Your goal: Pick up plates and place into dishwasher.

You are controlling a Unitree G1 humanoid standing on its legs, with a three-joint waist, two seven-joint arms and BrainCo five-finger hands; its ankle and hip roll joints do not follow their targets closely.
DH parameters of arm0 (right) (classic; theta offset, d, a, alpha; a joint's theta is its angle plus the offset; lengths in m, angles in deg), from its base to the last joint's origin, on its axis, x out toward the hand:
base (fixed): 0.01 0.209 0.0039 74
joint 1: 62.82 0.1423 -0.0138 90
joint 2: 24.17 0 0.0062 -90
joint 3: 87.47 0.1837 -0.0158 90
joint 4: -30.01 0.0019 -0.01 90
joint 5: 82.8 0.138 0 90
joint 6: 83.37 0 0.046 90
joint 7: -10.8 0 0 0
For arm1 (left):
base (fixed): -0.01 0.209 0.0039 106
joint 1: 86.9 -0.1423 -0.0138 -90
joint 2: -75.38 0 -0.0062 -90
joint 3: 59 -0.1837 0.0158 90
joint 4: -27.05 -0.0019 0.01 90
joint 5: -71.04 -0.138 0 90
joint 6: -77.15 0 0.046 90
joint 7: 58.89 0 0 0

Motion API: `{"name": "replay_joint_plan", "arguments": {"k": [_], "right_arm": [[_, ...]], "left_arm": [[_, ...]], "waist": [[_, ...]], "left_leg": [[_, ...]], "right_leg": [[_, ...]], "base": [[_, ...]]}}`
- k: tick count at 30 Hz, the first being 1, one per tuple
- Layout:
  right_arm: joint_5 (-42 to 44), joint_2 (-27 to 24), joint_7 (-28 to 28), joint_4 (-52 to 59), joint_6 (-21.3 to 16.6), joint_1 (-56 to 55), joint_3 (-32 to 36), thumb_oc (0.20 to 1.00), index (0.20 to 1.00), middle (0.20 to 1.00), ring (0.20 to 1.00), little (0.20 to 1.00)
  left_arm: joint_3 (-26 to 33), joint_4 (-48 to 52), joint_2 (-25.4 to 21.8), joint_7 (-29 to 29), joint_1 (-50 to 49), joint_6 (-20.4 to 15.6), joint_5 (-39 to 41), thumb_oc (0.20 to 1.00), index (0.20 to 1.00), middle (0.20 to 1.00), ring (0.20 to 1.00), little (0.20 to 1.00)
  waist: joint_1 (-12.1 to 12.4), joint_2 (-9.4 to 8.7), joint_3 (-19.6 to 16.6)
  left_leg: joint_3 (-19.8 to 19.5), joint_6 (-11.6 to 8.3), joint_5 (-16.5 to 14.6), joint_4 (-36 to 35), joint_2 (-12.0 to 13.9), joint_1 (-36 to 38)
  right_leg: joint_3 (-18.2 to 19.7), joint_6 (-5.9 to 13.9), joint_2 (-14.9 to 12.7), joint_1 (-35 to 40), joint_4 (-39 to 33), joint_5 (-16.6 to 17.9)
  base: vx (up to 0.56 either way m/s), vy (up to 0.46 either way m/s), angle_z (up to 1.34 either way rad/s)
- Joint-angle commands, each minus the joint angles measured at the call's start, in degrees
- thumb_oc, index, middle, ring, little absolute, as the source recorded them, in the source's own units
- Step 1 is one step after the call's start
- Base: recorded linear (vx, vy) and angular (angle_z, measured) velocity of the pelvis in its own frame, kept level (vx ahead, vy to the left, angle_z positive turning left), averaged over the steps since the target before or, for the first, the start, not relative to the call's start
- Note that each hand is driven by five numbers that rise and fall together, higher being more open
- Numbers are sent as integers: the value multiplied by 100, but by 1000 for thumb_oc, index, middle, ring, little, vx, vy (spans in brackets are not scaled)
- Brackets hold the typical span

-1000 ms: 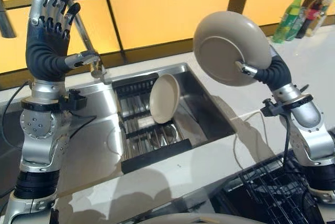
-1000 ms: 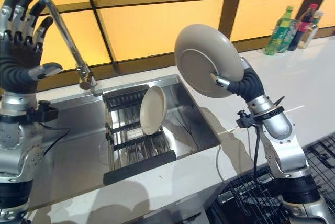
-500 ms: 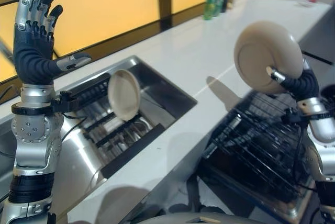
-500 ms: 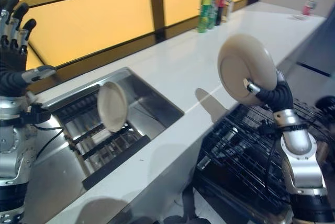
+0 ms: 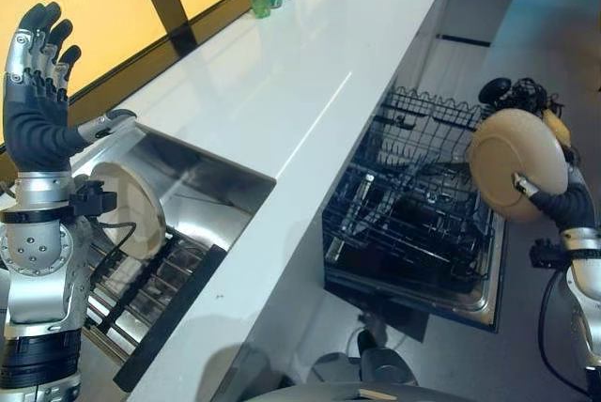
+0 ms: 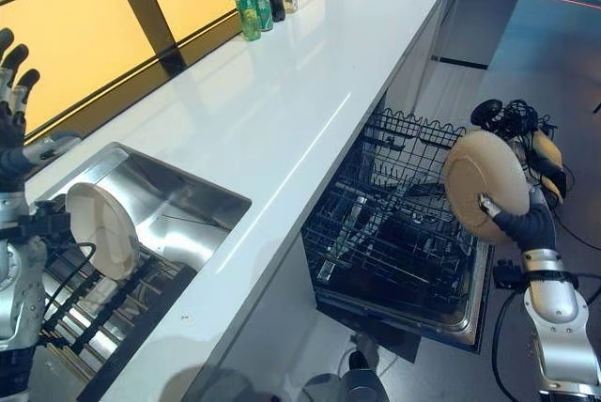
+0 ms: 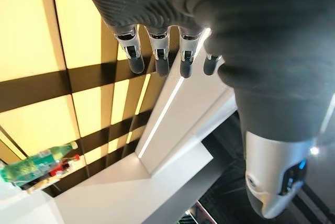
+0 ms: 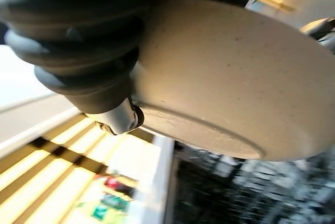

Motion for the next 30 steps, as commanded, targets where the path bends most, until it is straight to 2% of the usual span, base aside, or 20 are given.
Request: {"name": "replay_joint_plan", "arguments": {"k": [1,6,14,19,24,30], "right_arm": [[-218,-83,-244,-78,-19,341,15,200,200,200,200,200],[-41,-130,426,-408,54,463,-310,200,200,200,200,200],[212,-601,1116,-1064,-225,722,-878,200,200,200,200,200],[112,-1109,1849,-1499,-233,1167,-1521,200,200,200,200,200],[36,-1888,2243,-1846,-249,1418,-1919,200,200,200,200,200],[-280,-2361,2608,-2036,-48,1730,-2239,200,200,200,200,200]], "left_arm": [[194,164,-566,99,85,-136,-169,1000,1000,1000,1000,1000],[89,153,-675,98,186,99,-248,1000,1000,1000,1000,1000],[-134,188,-886,155,263,278,-247,1000,1000,1000,1000,1000],[-422,102,-1127,317,537,286,-211,1000,1000,1000,1000,1000],[-622,13,-1473,525,706,299,-54,1000,1000,1000,1000,1000],[-769,-83,-1622,643,827,229,-6,1000,1000,1000,1000,1000]], "waist": [[238,-479,-206],[276,-464,-167],[534,-516,-58],[768,-532,75],[879,-569,154],[932,-572,257]], "left_leg": [[-403,537,-915,955,-424,-412],[-425,506,-863,917,-324,-357],[-551,318,-663,945,-97,-564],[-662,165,-385,881,57,-848],[-729,65,-230,760,135,-910],[-749,1,-148,755,169,-1031]], "right_leg": [[-36,469,-531,-170,-66,352],[-95,496,-411,-95,-6,141],[-409,301,-199,15,28,-81],[-642,158,-81,54,-18,-166],[-799,77,-40,132,-93,-191],[-838,20,-6,141,-126,-219]], "base": [[65,-191,0],[109,-150,2],[48,-177,14],[-42,-153,17],[-27,-106,13],[-32,-59,6]]}}
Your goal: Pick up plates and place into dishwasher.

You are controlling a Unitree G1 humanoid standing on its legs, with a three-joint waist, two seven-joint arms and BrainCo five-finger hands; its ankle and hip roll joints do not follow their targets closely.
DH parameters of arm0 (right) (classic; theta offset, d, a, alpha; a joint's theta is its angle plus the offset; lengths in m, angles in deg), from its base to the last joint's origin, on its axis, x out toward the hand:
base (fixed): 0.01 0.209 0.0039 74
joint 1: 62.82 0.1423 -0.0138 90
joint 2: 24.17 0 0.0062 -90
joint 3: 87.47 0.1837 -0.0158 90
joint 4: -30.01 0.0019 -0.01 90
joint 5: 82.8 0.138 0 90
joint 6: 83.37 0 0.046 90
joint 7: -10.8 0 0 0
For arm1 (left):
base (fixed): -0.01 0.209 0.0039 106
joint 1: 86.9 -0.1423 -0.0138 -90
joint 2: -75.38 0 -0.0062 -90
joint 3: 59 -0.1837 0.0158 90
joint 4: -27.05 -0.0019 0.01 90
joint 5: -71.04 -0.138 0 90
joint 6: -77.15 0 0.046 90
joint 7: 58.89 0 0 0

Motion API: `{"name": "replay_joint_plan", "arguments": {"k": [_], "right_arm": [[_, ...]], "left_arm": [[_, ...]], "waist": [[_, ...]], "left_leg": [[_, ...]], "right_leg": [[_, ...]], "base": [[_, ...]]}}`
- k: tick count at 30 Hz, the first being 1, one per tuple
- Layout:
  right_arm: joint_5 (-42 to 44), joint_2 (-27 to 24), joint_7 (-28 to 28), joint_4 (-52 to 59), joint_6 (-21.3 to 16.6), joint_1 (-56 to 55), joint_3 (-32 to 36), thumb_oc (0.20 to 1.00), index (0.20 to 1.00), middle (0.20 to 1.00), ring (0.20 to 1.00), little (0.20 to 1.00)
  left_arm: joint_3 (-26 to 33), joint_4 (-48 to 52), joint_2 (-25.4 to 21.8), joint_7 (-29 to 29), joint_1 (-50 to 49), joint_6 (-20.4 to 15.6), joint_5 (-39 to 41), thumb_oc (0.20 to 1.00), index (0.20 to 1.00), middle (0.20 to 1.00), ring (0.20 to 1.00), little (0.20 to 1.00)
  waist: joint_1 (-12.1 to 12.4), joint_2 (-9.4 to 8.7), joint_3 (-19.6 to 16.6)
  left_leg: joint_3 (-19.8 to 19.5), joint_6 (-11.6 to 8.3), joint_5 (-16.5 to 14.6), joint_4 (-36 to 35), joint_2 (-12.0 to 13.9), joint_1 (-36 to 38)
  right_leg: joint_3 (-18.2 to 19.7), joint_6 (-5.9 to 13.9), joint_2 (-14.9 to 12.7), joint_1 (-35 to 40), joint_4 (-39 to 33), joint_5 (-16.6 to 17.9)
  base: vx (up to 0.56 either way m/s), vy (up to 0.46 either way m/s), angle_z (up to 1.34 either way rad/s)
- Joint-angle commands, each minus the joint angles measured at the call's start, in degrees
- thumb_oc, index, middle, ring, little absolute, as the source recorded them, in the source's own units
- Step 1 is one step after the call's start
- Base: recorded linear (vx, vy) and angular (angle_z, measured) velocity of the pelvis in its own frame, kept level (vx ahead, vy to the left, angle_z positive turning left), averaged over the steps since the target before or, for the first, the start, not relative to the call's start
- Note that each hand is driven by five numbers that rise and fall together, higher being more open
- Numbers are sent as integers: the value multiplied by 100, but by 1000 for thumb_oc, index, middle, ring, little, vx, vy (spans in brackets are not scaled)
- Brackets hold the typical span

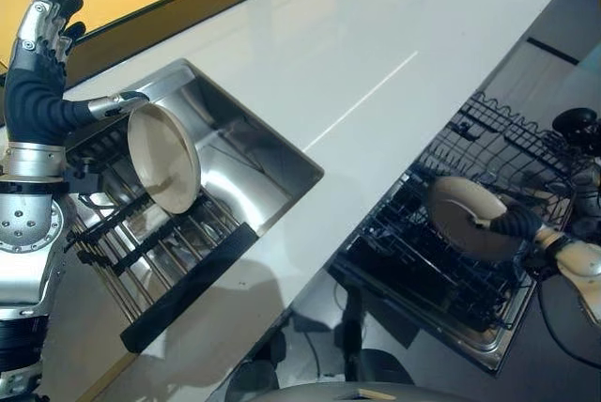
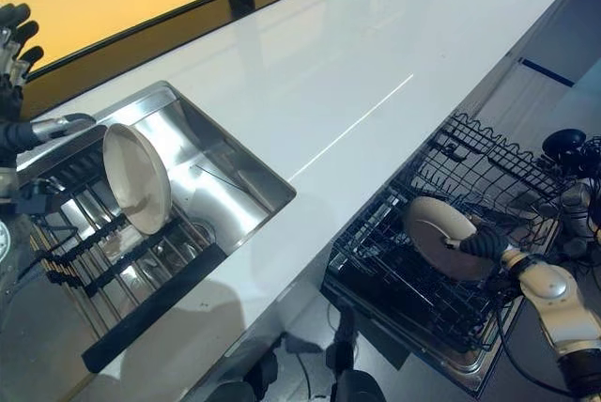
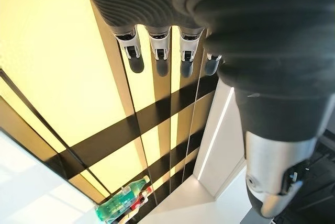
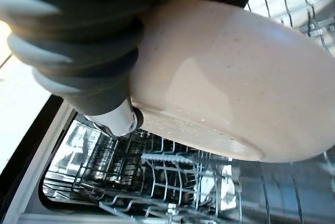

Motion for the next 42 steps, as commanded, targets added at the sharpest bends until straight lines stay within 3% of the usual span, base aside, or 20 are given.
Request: {"name": "replay_joint_plan", "arguments": {"k": [1,6,14,20,27,33,36,42], "right_arm": [[-121,-610,335,-50,-77,498,-424,200,200,200,200,200],[46,-631,947,-369,-1,774,-994,200,200,200,200,200],[40,-368,1394,-1446,-209,1315,-1879,200,200,200,200,200],[53,-55,1657,-1940,-151,1609,-2519,200,200,200,200,200],[135,461,1745,-2839,-208,1729,-2746,200,200,200,200,200],[-224,833,2109,-3455,12,1586,-2847,200,200,200,200,200],[-505,949,2174,-3773,10,1455,-2957,200,200,200,200,200],[-272,1030,2040,-3751,195,1232,-2800,200,200,200,200,200]], "left_arm": [[-292,-96,-352,212,431,-255,187,1000,1000,1000,1000,1000],[-505,-179,-441,262,707,-271,161,1000,1000,1000,1000,1000],[-942,-348,-520,359,1295,-244,137,1000,1000,1000,1000,1000],[-1195,-360,-455,459,1653,-162,48,1000,1000,1000,1000,1000],[-1319,-419,-296,361,1916,-99,-14,1000,1000,1000,1000,1000],[-1348,-416,-258,363,2069,-40,-8,1000,1000,1000,1000,1000],[-1388,-360,-238,350,2138,51,-13,1000,1000,1000,1000,1000],[-1352,-325,-235,208,2157,129,54,1000,1000,1000,1000,1000]], "waist": [[146,-153,-119],[204,-123,22],[298,-22,249],[350,85,415],[395,192,505],[401,280,551],[418,285,558],[443,217,498]], "left_leg": [[-118,143,-74,533,-55,-623],[-144,115,-41,613,-68,-763],[-217,86,0,781,-93,-997],[-299,70,32,934,-112,-1172],[-362,52,52,1036,-109,-1284],[-388,46,61,1056,-108,-1312],[-400,46,57,1056,-109,-1290],[-419,45,35,1040,-101,-1204]], "right_leg": [[-162,189,-114,-93,285,-278],[-160,152,-119,-96,250,-274],[-197,98,-162,-130,251,-282],[-212,34,-178,-175,296,-315],[-237,-12,-181,-189,317,-343],[-228,-49,-178,-170,307,-356],[-225,-55,-177,-130,297,-361],[-206,-49,-155,-10,243,-355]], "base": [[-36,-55,-3],[-43,-43,-2],[-47,-32,2],[-22,-10,2],[-3,-4,0],[0,0,0],[0,0,0],[12,-23,10]]}}
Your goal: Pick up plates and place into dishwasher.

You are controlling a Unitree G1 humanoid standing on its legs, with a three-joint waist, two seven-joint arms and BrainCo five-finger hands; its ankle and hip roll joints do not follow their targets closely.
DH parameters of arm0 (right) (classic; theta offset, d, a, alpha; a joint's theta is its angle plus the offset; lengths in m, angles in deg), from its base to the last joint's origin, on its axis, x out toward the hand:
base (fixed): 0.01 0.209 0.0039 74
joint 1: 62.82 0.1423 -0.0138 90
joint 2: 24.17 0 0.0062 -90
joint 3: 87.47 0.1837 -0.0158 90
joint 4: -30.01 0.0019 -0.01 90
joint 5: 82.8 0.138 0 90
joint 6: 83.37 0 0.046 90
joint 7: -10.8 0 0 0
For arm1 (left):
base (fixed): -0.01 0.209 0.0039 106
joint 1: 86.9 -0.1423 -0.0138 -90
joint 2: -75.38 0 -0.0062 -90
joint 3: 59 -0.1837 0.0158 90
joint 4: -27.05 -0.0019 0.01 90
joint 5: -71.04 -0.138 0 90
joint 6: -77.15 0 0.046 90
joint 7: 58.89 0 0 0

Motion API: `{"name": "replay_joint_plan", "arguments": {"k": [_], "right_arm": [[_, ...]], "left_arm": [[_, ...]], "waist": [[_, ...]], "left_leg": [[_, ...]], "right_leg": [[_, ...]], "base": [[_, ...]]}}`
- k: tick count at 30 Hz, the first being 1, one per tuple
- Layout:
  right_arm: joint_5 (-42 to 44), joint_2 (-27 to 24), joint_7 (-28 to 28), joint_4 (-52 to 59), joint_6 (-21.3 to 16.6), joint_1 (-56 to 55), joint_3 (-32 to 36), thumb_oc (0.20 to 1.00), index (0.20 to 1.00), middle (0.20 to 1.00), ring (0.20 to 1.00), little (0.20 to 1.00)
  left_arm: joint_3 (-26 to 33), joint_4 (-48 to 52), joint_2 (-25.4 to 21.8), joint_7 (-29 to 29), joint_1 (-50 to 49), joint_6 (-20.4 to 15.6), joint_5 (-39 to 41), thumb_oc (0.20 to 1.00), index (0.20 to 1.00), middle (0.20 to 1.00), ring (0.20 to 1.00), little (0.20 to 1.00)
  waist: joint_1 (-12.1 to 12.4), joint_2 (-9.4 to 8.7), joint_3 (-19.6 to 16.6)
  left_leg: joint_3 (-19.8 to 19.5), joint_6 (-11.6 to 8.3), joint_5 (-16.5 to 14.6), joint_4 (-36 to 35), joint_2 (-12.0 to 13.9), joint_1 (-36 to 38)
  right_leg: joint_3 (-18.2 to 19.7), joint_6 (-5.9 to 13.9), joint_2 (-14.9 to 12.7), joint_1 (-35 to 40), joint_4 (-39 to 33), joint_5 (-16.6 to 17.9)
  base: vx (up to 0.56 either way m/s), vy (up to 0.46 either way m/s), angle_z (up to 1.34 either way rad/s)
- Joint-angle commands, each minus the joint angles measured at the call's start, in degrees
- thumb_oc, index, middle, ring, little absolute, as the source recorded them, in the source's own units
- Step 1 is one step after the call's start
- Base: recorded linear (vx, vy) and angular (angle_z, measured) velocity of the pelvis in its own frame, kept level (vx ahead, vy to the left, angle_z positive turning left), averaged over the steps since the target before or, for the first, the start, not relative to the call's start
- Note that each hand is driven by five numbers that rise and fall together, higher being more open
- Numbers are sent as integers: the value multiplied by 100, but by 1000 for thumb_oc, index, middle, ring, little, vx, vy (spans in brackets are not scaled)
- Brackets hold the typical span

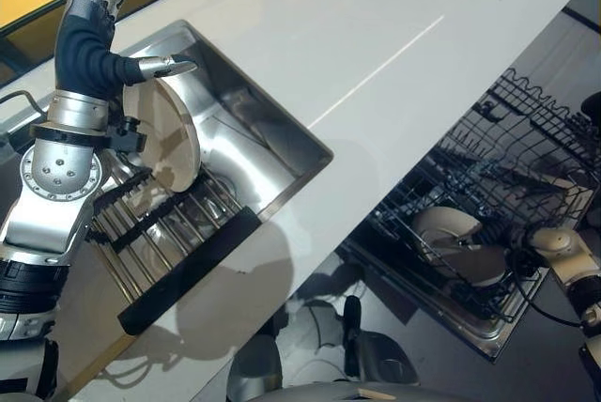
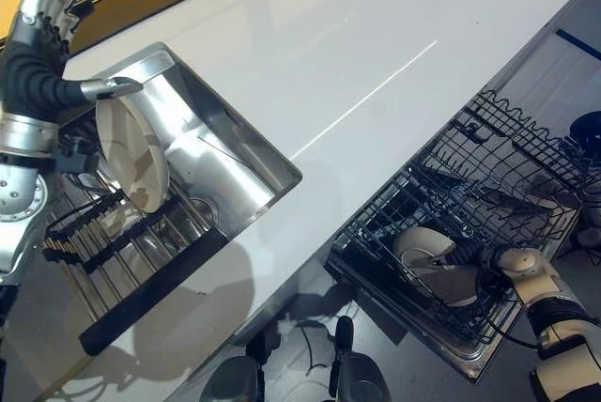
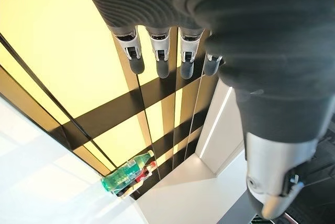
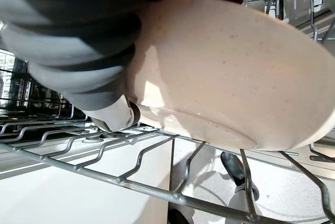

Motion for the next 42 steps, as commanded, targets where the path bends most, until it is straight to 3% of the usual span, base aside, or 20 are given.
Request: {"name": "replay_joint_plan", "arguments": {"k": [1,2,3,15,24,32,42], "right_arm": [[-256,670,330,-237,306,-840,-615,200,200,200,200,200],[-240,659,248,-195,318,-908,-550,442,442,442,442,442],[-249,644,180,-137,341,-984,-475,1000,1000,1000,1000,1000],[-272,342,-860,922,492,-1565,370,1000,1000,1000,1000,1000],[-644,-269,-1754,2698,621,-1819,1659,1000,1000,1000,1000,1000],[-1670,-299,-1980,3937,865,-2014,2475,1000,1000,1000,1000,1000],[-1897,-369,-2101,5265,811,-2360,3220,1000,1000,1000,1000,1000]], "left_arm": [[198,59,93,-50,357,-145,70,1000,1000,1000,1000,1000],[224,61,85,-76,314,-159,79,1000,1000,1000,1000,1000],[256,67,84,-113,262,-159,88,1000,1000,1000,1000,1000],[553,-92,57,-357,-145,-243,109,1000,1000,1000,1000,1000],[1004,-225,126,-432,-866,-506,105,1000,1000,1000,1000,1000],[1564,-110,423,-443,-1678,-596,-160,1000,1000,1000,1000,1000],[1958,-288,232,-44,-2176,-651,-1444,1000,1000,1000,1000,1000]], "waist": [[148,30,-152],[142,14,-181],[139,-5,-214],[35,-190,-531],[-185,-216,-780],[-306,-125,-1005],[-453,-80,-1272]], "left_leg": [[-187,108,80,717,-156,-1019],[-175,109,76,685,-148,-979],[-158,111,73,645,-139,-918],[-37,130,36,422,-66,-521],[77,149,-4,278,-66,-284],[154,183,2,56,-77,-36],[175,148,60,-150,22,141]], "right_leg": [[-52,31,-193,-84,275,-416],[-44,38,-185,-42,243,-413],[-33,46,-177,10,210,-410],[84,120,-121,312,82,-391],[194,137,-97,408,48,-393],[294,138,-55,528,-6,-448],[370,72,114,619,-41,-562]], "base": [[26,-13,5],[42,-8,6],[59,-8,6],[52,-3,0],[52,37,-4],[65,61,-7],[7,7,0]]}}
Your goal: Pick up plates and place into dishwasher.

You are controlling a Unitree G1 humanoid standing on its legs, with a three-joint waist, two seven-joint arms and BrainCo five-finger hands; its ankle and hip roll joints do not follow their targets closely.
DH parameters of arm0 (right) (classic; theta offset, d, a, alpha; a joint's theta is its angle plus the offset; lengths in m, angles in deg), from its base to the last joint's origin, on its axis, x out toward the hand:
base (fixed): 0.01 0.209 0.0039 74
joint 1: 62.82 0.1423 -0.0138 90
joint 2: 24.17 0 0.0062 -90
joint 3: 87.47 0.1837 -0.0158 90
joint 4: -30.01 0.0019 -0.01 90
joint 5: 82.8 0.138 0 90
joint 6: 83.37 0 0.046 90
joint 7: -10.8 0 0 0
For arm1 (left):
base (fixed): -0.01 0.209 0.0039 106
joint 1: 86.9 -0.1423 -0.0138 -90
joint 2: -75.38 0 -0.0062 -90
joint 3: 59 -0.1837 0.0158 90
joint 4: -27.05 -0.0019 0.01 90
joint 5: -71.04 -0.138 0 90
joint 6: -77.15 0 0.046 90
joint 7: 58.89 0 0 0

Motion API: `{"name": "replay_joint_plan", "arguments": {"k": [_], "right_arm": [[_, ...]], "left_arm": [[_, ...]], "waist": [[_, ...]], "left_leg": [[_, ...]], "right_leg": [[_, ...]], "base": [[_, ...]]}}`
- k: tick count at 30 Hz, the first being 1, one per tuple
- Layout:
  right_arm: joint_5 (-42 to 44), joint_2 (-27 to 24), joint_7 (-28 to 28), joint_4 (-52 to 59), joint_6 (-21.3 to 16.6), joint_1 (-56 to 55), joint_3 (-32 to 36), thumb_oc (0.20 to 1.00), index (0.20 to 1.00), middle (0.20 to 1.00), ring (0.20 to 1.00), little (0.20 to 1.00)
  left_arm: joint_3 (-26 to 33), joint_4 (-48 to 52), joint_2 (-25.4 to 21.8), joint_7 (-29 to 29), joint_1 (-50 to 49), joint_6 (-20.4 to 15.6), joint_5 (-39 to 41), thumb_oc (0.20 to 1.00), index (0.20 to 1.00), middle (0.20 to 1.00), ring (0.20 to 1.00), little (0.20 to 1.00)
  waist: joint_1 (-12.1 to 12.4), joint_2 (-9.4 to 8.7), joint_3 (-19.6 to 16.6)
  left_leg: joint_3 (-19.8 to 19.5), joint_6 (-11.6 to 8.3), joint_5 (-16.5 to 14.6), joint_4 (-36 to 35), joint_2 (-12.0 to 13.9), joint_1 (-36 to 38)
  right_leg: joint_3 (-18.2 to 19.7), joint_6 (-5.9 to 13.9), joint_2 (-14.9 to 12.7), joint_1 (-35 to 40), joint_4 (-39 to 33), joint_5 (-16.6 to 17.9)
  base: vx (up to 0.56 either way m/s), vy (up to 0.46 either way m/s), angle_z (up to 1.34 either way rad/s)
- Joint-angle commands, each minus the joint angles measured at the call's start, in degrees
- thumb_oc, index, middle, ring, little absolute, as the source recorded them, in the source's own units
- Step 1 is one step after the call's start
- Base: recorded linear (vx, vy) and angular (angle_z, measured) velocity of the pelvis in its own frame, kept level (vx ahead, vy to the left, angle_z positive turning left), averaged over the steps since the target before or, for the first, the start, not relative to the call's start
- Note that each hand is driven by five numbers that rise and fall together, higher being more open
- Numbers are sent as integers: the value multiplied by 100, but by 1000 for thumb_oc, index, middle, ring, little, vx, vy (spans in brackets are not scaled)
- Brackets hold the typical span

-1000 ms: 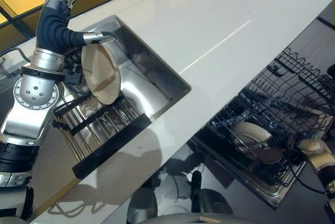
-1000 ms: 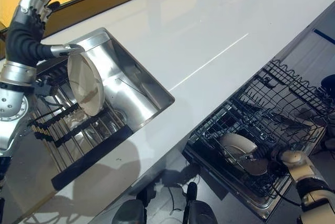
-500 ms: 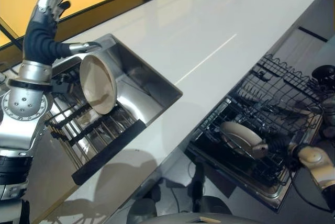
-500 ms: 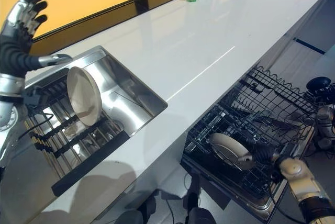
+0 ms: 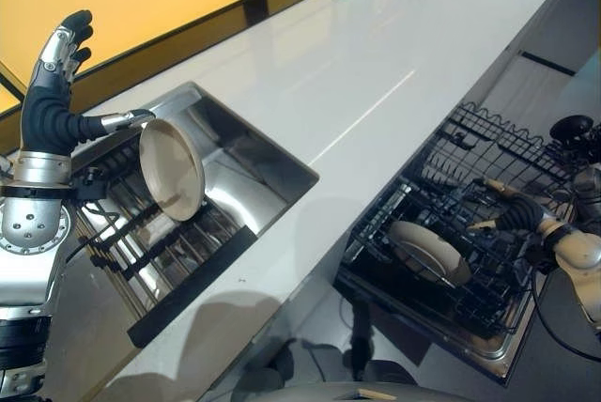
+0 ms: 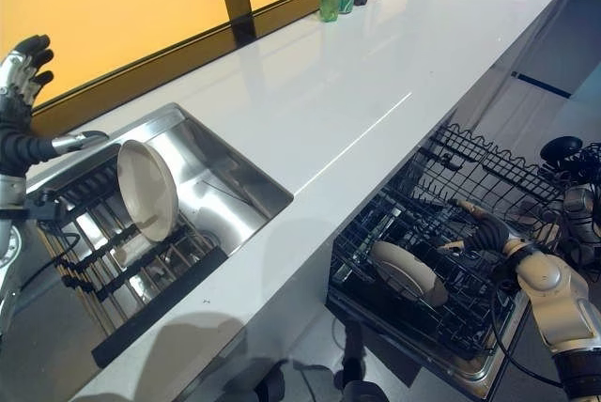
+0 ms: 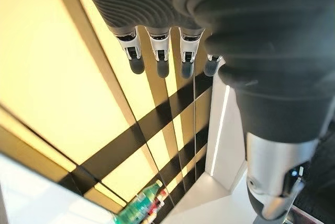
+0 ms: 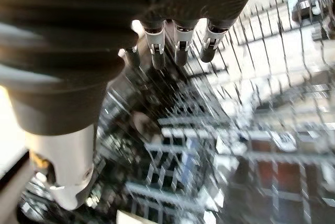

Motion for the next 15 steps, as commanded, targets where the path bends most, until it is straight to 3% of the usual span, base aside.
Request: {"name": "replay_joint_plan", "arguments": {"k": [1,4,9,12,15], "right_arm": [[-146,-347,-185,518,-165,30,147,1000,1000,1000,1000,1000],[-3,-412,-297,826,-231,5,342,1000,1000,1000,1000,1000],[260,-591,-661,1199,-376,-76,575,1000,1000,1000,1000,1000],[352,-590,-735,1297,-521,-62,508,1000,1000,1000,1000,1000],[443,-702,-849,1271,-569,5,400,1000,1000,1000,1000,1000]], "left_arm": [[345,-129,-324,310,-165,-340,-617,1000,1000,1000,1000,1000],[410,-239,-435,614,-348,-426,-1597,1000,1000,1000,1000,1000],[500,-558,-897,1192,-786,-743,-3129,1000,1000,1000,1000,1000],[676,-568,-1072,1342,-1191,-806,-3718,1000,1000,1000,1000,1000],[569,-711,-1263,1563,-1275,-796,-3998,1000,1000,1000,1000,1000]], "waist": [[-107,-347,-384],[-101,-377,-446],[2,-492,-324],[124,-410,-290],[158,-353,-264]], "left_leg": [[-2,138,72,194,25,-466],[-19,82,42,396,87,-522],[-332,148,-181,1839,-100,-1141],[-713,289,-113,1219,-271,-1089],[-876,235,146,854,-307,-1119]], "right_leg": [[188,26,83,93,296,-642],[202,-37,151,123,297,-674],[352,-188,198,129,444,-629],[589,-159,310,111,562,-672],[701,-140,301,140,591,-751]], "base": [[0,0,0],[-2,-46,-3],[-13,-20,-7],[73,163,-26],[47,163,-30]]}}
